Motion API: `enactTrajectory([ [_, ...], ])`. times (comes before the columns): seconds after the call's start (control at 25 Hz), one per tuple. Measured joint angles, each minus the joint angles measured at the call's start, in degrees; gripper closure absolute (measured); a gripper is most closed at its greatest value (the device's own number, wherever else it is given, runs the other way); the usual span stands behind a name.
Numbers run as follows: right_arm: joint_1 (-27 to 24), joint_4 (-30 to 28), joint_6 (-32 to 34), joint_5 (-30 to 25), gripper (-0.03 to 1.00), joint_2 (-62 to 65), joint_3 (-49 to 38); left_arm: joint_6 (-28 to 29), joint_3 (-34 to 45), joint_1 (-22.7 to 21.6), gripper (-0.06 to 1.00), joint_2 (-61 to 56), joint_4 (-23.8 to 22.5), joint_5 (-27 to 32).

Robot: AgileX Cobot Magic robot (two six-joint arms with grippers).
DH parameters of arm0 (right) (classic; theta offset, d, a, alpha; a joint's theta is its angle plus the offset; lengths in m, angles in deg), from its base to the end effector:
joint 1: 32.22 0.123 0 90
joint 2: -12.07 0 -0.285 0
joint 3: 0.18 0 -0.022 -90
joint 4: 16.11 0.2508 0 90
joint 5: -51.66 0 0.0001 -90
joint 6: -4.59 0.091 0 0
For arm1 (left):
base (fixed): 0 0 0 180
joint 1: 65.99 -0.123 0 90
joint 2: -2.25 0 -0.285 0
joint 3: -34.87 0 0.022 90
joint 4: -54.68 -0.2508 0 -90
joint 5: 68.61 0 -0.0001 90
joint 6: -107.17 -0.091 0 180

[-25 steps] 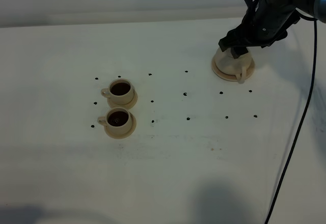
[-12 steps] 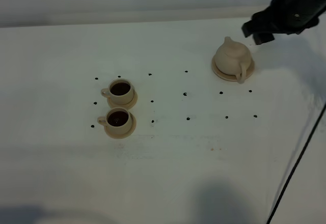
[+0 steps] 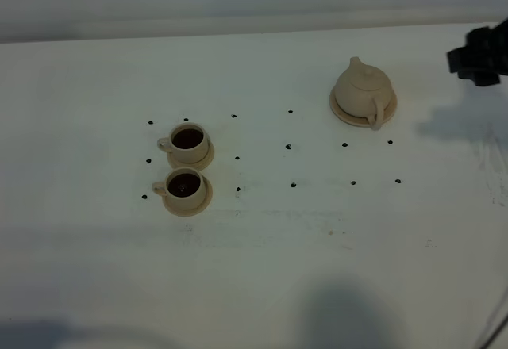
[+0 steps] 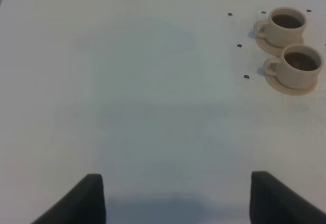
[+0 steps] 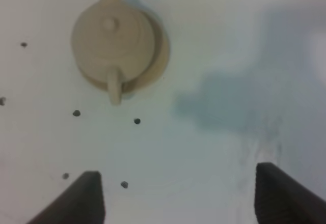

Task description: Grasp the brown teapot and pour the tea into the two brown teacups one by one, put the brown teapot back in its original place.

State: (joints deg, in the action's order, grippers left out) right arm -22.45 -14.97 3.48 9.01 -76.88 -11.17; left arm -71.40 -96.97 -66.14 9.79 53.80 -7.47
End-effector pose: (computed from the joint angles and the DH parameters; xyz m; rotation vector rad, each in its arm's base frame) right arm 0.2962 0.0523 0.3140 -0.2236 2.4805 0.0866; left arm -0.0066 0.0012 0.2787 -0.0290 2.0389 0.0044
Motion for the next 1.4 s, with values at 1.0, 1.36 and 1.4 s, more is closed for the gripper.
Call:
enactTrajectory([
  [1.0,-7.11,-0.61,5.50,-6.03,0.42,50.31,-24.48,0.00,0.00,0.00,0.37,0.00,0.00,0.00],
  [1.36,-7.11,-1.52,6.48,-11.02,0.43,60.30,-29.04,0.00,0.00,0.00,0.37,0.00,0.00,0.00],
  [1.4,-7.11,-1.52,6.97,-11.31,0.43,61.62,-29.88,0.00,0.00,0.00,0.37,0.00,0.00,0.00],
])
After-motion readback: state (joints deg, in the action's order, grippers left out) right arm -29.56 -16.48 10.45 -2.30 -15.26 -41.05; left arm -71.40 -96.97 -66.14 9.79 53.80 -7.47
